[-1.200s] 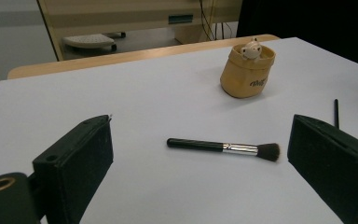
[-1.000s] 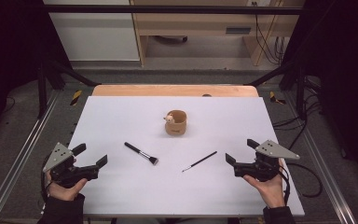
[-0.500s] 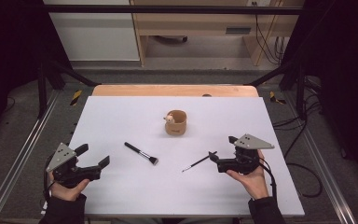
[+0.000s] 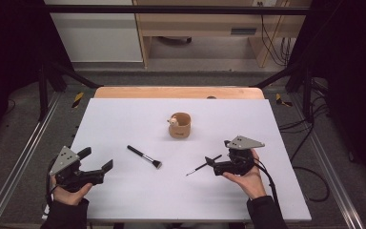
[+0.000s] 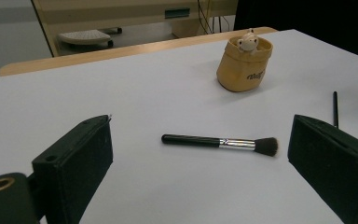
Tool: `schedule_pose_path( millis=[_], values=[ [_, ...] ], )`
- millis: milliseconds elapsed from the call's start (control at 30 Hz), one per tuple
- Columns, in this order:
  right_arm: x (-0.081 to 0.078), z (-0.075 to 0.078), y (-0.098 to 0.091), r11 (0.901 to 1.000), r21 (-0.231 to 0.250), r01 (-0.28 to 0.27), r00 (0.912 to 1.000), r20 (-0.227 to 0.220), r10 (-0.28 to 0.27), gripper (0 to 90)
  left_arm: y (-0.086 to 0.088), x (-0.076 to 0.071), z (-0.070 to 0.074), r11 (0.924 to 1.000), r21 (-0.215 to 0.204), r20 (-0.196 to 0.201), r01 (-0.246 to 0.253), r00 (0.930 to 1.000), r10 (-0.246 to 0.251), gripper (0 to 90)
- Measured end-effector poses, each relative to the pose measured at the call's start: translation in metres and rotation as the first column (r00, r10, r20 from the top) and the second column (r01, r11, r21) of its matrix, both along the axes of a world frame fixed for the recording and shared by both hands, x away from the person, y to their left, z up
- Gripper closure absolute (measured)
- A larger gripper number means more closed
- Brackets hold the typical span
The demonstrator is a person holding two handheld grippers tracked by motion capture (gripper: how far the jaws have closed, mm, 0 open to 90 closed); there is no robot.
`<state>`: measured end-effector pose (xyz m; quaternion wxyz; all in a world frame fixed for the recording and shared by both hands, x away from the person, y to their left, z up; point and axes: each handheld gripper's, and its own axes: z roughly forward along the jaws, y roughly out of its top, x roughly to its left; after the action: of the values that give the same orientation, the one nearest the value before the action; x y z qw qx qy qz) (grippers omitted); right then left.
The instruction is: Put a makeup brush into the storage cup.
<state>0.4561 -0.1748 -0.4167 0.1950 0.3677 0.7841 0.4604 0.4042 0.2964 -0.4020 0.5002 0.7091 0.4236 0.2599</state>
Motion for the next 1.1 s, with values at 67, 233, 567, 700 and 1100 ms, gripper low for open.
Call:
schedule_pose_path(
  millis=[67, 233, 567, 700, 1100],
  values=[
    [0.001, -0.002, 0.002, 1.0, -0.006, -0.004, 1.0, -0.004, 0.004, 7.3, 0.0, 0.0, 0.0, 1.0, 0.002, -0.001, 0.001, 1.0, -0.001, 5.8],
    [0.005, -0.01, 0.009, 0.9994, -0.031, -0.015, 0.9994, -0.031, 0.014, 7.8, -0.001, 0.0, 0.0, 1.0, 0.003, -0.002, 0.003, 1.0, -0.003, 5.8],
    [0.012, -0.023, 0.018, 0.9958, -0.085, -0.034, 0.9976, -0.063, 0.029, 10.2, -0.001, 0.0, -0.001, 1.0, 0.003, -0.002, 0.002, 1.0, -0.002, 5.8],
    [0.013, -0.026, 0.02, 0.9947, -0.094, -0.041, 0.9971, -0.069, 0.034, 10.7, -0.001, 0.0, 0.0, 1.0, 0.004, -0.001, 0.002, 1.0, -0.002, 5.8],
    [0.018, -0.047, 0.033, 0.9771, -0.184, -0.107, 0.9866, -0.141, 0.082, 13.0, -0.001, 0.0, 0.0, 1.0, 0.008, 0.0, 0.005, 1.0, -0.005, 6.0]
  ],
)
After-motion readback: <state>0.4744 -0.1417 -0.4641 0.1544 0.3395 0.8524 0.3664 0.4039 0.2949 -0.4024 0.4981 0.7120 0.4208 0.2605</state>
